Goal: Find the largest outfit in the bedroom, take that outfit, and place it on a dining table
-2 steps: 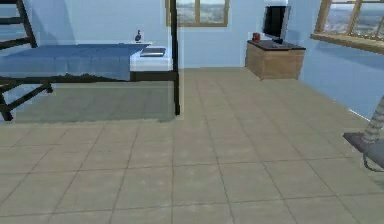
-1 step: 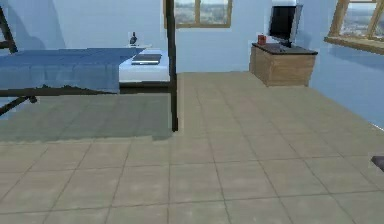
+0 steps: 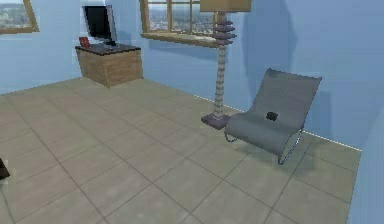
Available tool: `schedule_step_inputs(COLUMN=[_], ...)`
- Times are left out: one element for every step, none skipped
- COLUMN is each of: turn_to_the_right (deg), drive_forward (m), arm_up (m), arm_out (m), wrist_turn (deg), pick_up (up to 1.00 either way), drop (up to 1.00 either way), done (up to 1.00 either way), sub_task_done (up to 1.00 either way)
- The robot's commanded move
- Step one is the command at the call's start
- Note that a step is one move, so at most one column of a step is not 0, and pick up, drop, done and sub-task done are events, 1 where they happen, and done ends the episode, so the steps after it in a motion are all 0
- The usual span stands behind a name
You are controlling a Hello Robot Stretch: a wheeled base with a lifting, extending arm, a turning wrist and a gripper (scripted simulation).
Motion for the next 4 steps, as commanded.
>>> schedule_step_inputs(turn_to_the_right=[6.0, 0.0, 33.0, 0.0], drive_forward=[0.0, 0.35, 0.0, 1.0], arm_up=[0.0, 0.0, 0.0, 0.0], arm_out=[0.0, 0.0, 0.0, 0.0], wrist_turn=[0.0, 0.0, 0.0, 0.0], pick_up=[0.0, 0.0, 0.0, 0.0], drop=[0.0, 0.0, 0.0, 0.0], done=[0.0, 0.0, 0.0, 0.0], sub_task_done=[0.0, 0.0, 0.0, 0.0])
